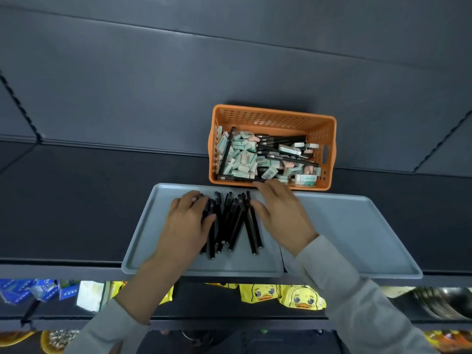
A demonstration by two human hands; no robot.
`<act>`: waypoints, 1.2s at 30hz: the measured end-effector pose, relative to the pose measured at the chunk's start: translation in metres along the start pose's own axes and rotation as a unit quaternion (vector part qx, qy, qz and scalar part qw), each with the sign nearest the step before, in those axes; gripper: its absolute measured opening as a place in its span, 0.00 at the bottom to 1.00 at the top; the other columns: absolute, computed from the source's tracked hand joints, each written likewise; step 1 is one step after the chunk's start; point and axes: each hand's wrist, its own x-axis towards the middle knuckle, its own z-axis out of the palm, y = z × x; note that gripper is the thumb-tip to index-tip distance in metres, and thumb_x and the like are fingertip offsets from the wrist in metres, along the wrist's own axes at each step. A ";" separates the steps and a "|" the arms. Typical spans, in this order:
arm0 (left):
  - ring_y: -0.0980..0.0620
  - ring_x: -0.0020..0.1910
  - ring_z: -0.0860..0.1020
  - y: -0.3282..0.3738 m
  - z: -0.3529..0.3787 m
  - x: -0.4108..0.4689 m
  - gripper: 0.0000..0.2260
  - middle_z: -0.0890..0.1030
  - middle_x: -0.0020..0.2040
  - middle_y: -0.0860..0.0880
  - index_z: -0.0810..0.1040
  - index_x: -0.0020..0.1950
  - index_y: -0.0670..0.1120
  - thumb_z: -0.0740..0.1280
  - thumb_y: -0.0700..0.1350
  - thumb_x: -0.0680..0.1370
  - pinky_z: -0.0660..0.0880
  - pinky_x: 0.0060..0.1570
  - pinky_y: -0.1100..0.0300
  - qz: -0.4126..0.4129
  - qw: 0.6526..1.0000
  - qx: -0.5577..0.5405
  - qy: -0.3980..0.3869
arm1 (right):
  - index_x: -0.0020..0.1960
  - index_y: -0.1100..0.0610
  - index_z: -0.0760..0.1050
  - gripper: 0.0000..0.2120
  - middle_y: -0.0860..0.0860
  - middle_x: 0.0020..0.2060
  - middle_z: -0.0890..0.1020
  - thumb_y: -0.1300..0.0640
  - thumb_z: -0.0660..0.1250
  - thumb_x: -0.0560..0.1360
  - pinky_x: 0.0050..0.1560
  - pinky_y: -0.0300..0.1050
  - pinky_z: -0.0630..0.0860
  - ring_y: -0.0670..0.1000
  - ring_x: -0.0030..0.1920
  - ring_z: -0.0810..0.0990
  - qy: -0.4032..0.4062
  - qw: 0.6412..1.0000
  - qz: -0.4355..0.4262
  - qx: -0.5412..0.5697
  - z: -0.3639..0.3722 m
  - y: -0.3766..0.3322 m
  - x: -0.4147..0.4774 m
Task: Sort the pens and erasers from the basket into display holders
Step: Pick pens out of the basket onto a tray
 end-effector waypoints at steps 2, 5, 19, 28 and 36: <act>0.38 0.52 0.78 0.011 -0.006 0.017 0.17 0.79 0.58 0.41 0.80 0.59 0.40 0.74 0.40 0.71 0.77 0.52 0.48 0.023 0.999 -0.017 0.022 | 0.66 0.61 0.73 0.18 0.59 0.56 0.77 0.58 0.67 0.77 0.54 0.54 0.77 0.61 0.54 0.77 0.028 0.999 0.003 -0.015 -0.019 0.021 0.017; 0.38 0.51 0.78 0.033 -0.008 0.048 0.19 0.78 0.58 0.39 0.79 0.61 0.38 0.74 0.37 0.71 0.77 0.52 0.48 0.056 0.998 -0.025 0.034 | 0.67 0.61 0.72 0.22 0.60 0.59 0.77 0.61 0.69 0.75 0.57 0.56 0.75 0.63 0.57 0.75 0.011 0.997 0.041 -0.060 -0.036 0.056 0.049; 0.42 0.70 0.65 0.093 0.032 0.168 0.24 0.69 0.71 0.43 0.72 0.69 0.41 0.64 0.30 0.73 0.61 0.70 0.52 0.134 0.987 0.089 0.006 | 0.51 0.59 0.79 0.06 0.55 0.49 0.78 0.63 0.68 0.74 0.38 0.50 0.75 0.59 0.51 0.76 -0.005 0.985 0.068 -0.156 -0.043 0.109 0.089; 0.41 0.64 0.68 0.112 0.057 0.193 0.19 0.71 0.64 0.39 0.72 0.66 0.39 0.62 0.32 0.75 0.68 0.65 0.48 0.101 0.973 0.192 -0.073 | 0.58 0.57 0.74 0.10 0.57 0.46 0.81 0.61 0.64 0.77 0.37 0.52 0.75 0.64 0.40 0.80 0.071 0.986 0.084 -0.124 -0.055 0.115 0.092; 0.40 0.66 0.67 0.106 0.043 0.188 0.19 0.72 0.64 0.39 0.67 0.65 0.39 0.61 0.33 0.74 0.62 0.70 0.47 0.093 0.970 0.215 -0.065 | 0.59 0.55 0.75 0.15 0.54 0.46 0.81 0.67 0.66 0.74 0.34 0.49 0.76 0.61 0.39 0.81 0.090 0.988 0.069 -0.108 -0.043 0.117 0.097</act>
